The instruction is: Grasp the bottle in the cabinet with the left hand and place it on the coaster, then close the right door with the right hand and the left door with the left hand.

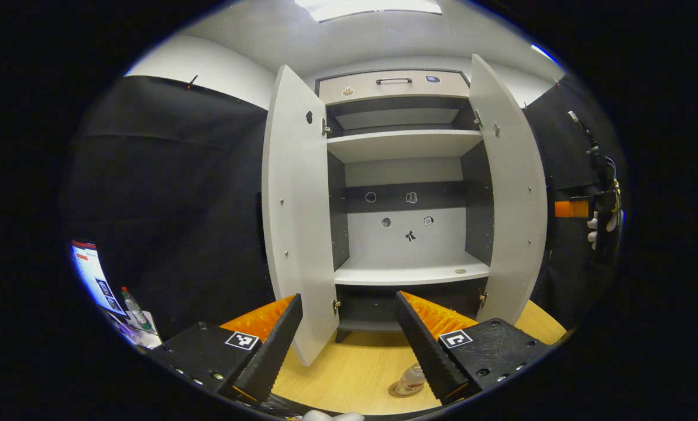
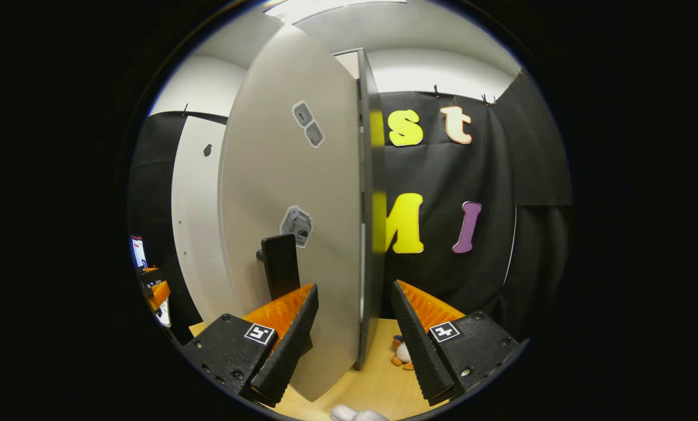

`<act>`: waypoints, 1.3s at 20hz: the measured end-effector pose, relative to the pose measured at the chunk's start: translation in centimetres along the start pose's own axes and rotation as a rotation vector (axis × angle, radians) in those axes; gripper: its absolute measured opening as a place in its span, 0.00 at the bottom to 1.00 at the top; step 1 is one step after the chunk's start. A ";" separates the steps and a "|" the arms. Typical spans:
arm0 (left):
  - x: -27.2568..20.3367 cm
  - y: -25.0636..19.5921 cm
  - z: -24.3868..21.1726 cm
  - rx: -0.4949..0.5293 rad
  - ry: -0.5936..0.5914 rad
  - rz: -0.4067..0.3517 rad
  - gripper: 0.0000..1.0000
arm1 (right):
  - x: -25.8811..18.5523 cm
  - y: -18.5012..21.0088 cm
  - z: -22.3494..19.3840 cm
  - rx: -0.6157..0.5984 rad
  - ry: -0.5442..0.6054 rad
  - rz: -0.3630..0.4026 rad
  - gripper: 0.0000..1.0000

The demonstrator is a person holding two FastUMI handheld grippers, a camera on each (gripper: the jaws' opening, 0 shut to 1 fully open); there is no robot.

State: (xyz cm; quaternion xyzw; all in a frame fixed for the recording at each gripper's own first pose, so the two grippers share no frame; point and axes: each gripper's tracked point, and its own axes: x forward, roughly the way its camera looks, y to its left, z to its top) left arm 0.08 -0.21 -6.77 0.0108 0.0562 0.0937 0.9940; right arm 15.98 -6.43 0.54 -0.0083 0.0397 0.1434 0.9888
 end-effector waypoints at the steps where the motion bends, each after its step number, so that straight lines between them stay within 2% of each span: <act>1: -0.1 0.2 -0.2 -0.001 0.002 0.004 0.96 | 0.3 0.8 0.1 0.000 -0.002 0.015 0.78; 8: -0.8 2.8 -0.1 -0.016 -0.001 0.036 0.96 | 4.0 7.4 0.3 -0.010 -0.022 0.088 0.79; 11: -0.9 4.3 0.1 -0.008 -0.004 0.051 0.96 | 4.3 8.6 0.7 -0.004 -0.037 0.089 0.79; 19: 0.9 8.1 0.6 -0.015 -0.037 0.046 0.96 | 0.3 8.2 -0.3 -0.030 -0.016 0.038 0.79; 26: 6.2 15.5 2.6 0.006 -0.084 0.082 0.95 | -6.2 6.8 -4.0 -0.041 0.044 -0.070 0.79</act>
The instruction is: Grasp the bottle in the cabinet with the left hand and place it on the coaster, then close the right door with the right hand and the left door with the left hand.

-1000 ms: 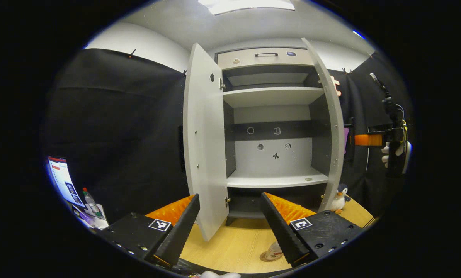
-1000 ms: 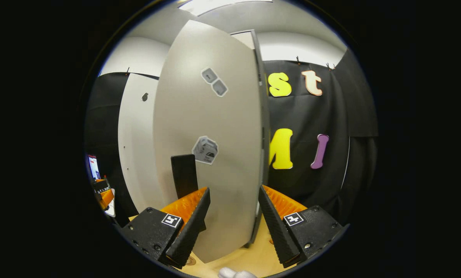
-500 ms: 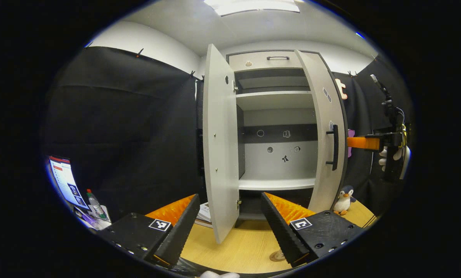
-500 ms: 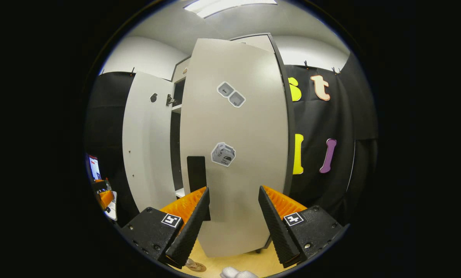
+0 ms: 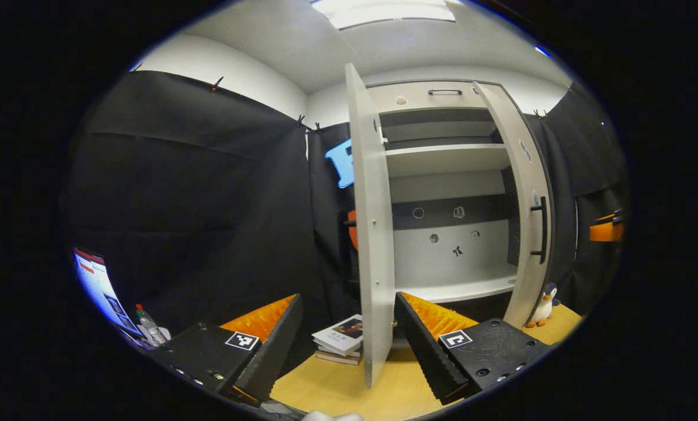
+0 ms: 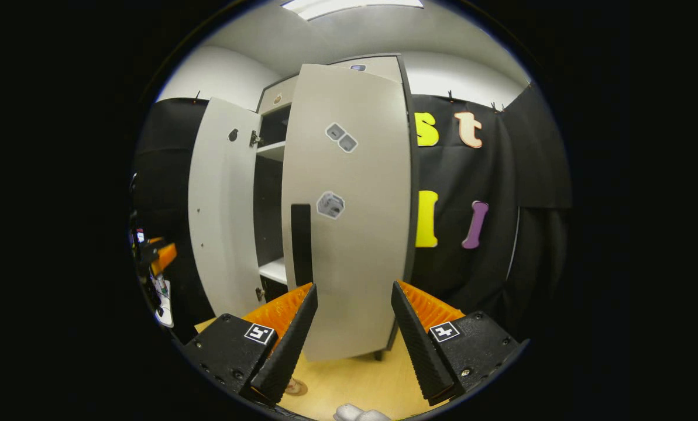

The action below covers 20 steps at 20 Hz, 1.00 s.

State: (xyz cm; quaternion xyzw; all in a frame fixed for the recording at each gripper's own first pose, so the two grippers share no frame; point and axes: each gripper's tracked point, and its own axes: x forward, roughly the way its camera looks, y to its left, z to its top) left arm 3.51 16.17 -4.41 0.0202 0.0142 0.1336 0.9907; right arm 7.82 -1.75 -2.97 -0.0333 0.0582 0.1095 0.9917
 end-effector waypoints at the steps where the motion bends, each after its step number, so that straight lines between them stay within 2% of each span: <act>1: 1.3 1.1 0.3 -0.002 -0.004 0.002 0.95 | -1.0 -0.3 -0.6 0.005 0.011 -0.019 0.79; 6: 8.0 5.7 1.0 -0.008 0.000 0.027 0.96 | -4.6 -2.4 -3.5 0.047 0.061 -0.107 0.79; 10: 11.9 5.9 0.7 0.015 0.005 0.016 0.96 | -5.7 -3.9 -4.2 0.065 0.083 -0.160 0.79; 12: 13.5 6.2 0.5 0.018 0.009 0.020 0.96 | -5.9 -4.5 -4.5 0.068 0.093 -0.164 0.79; 14: 14.0 5.8 0.3 0.002 -0.002 -0.037 0.92 | -6.0 -5.3 -4.6 0.059 0.094 -0.165 0.79; 16: 14.0 5.6 -0.2 -0.002 0.014 -0.045 0.82 | -5.8 -6.1 -4.9 0.051 0.101 -0.156 0.79; 17: 13.9 5.6 0.1 0.001 0.008 -0.045 0.86 | -5.6 -6.4 -4.9 0.052 0.103 -0.152 0.79; 20: 13.9 5.5 0.3 0.036 0.009 -0.033 0.85 | -5.1 -6.7 -4.9 0.072 0.098 -0.138 0.79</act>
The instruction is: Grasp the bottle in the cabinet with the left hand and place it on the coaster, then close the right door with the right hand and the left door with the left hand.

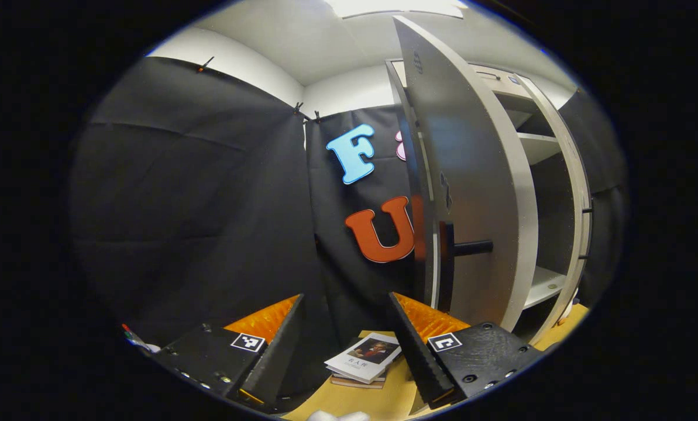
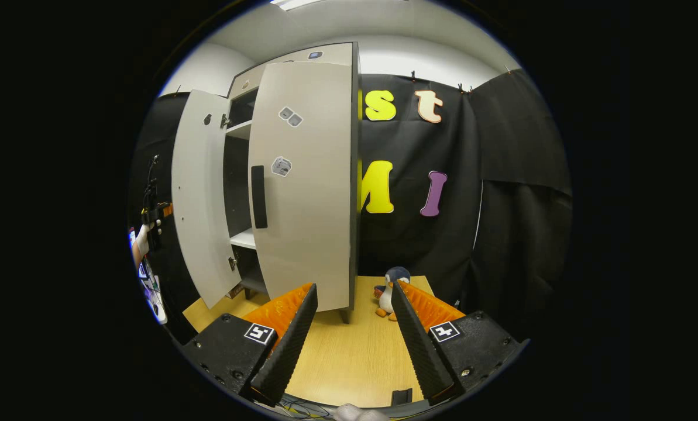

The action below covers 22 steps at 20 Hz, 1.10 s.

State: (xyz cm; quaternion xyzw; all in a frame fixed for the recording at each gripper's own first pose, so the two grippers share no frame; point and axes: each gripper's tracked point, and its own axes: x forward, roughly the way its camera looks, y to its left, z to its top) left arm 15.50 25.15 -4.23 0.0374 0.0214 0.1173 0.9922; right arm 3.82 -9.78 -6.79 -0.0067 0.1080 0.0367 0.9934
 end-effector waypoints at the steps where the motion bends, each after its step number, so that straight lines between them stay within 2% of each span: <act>1: 0.0 0.0 0.0 0.012 0.000 0.012 0.86 | 0.1 0.2 0.0 0.004 0.000 0.009 0.79; 8: -0.9 -2.1 0.0 -0.033 -0.002 -0.006 0.84 | -0.2 0.2 -0.9 -0.022 0.018 0.027 0.79; 9: -1.1 -2.9 0.1 -0.034 -0.003 -0.022 0.81 | -0.3 0.0 -1.2 -0.021 0.023 0.023 0.79; 10: -1.3 -3.8 0.3 -0.033 -0.005 -0.042 0.84 | -0.4 -0.2 -1.3 -0.016 0.025 0.021 0.79; 11: -1.5 -4.9 0.4 -0.032 -0.008 -0.062 0.81 | -0.5 -0.4 -1.4 -0.011 0.029 0.017 0.79; 13: -1.6 -7.2 0.7 -0.035 -0.012 -0.100 0.84 | -0.4 -0.7 -1.5 -0.005 0.032 0.012 0.79; 14: -1.6 -8.5 0.7 -0.044 -0.013 -0.119 0.81 | -0.5 -0.6 -1.4 -0.004 0.032 0.006 0.79; 16: -1.6 -11.2 0.9 -0.074 -0.012 -0.159 0.81 | -0.8 -0.7 -1.4 -0.003 0.033 0.001 0.79; 17: -1.5 -12.5 1.0 -0.086 -0.012 -0.176 0.84 | -1.1 -0.7 -1.3 -0.005 0.033 -0.003 0.79; 20: -0.6 -16.1 1.0 -0.075 -0.012 -0.196 0.86 | -1.8 -1.1 -1.1 -0.013 0.027 -0.022 0.79; 22: 0.0 -18.3 0.7 -0.077 0.000 -0.219 0.95 | -2.4 -1.4 -1.1 -0.008 0.021 -0.033 0.79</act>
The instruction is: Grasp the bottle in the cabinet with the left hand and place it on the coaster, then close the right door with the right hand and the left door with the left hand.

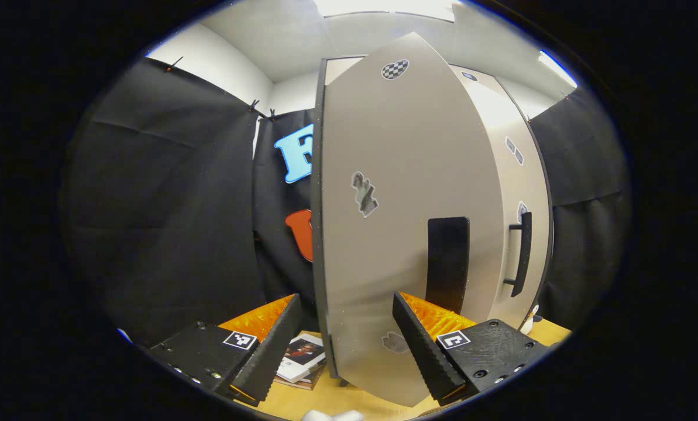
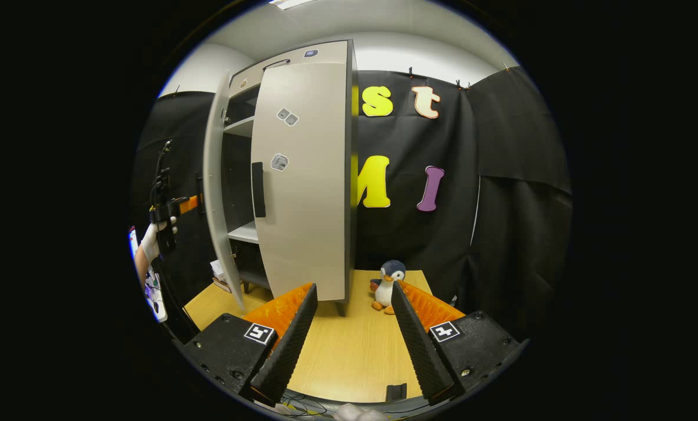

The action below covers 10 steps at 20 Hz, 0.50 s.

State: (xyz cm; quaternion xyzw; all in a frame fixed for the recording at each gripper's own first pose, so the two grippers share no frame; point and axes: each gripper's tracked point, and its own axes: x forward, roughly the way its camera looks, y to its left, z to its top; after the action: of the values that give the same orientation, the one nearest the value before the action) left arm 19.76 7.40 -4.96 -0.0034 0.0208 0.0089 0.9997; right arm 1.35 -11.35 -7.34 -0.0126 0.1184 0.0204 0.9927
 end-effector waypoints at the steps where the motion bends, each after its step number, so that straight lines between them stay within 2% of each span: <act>1: 0.4 -0.7 -0.1 0.000 0.004 -0.009 0.98 | -0.3 -0.1 0.2 0.003 -0.005 -0.007 0.79; 3: 0.6 -1.6 -0.5 0.008 0.018 -0.011 0.94 | -0.8 -0.3 0.4 0.010 -0.013 -0.020 0.79; 5: 0.3 -1.8 -0.7 0.013 0.020 -0.004 0.96 | -1.1 -0.4 0.4 0.013 -0.018 -0.026 0.79; 6: 0.0 -1.9 -0.8 0.008 0.022 -0.008 0.90 | -1.2 -0.3 0.3 0.013 -0.018 -0.029 0.79; 7: -0.2 -1.7 -0.8 0.003 0.025 -0.005 0.94 | -1.4 -0.2 0.3 0.013 -0.017 -0.030 0.79; 10: -1.4 -1.1 -0.2 0.003 0.016 0.007 0.95 | -1.4 0.4 0.3 0.013 -0.020 -0.024 0.79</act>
State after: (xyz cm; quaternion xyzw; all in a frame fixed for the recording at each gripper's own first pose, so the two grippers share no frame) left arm 18.41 6.29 -5.12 -0.0016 0.0287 0.0123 0.9995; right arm 0.06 -10.97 -6.73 -0.0075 0.1085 0.0080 0.9940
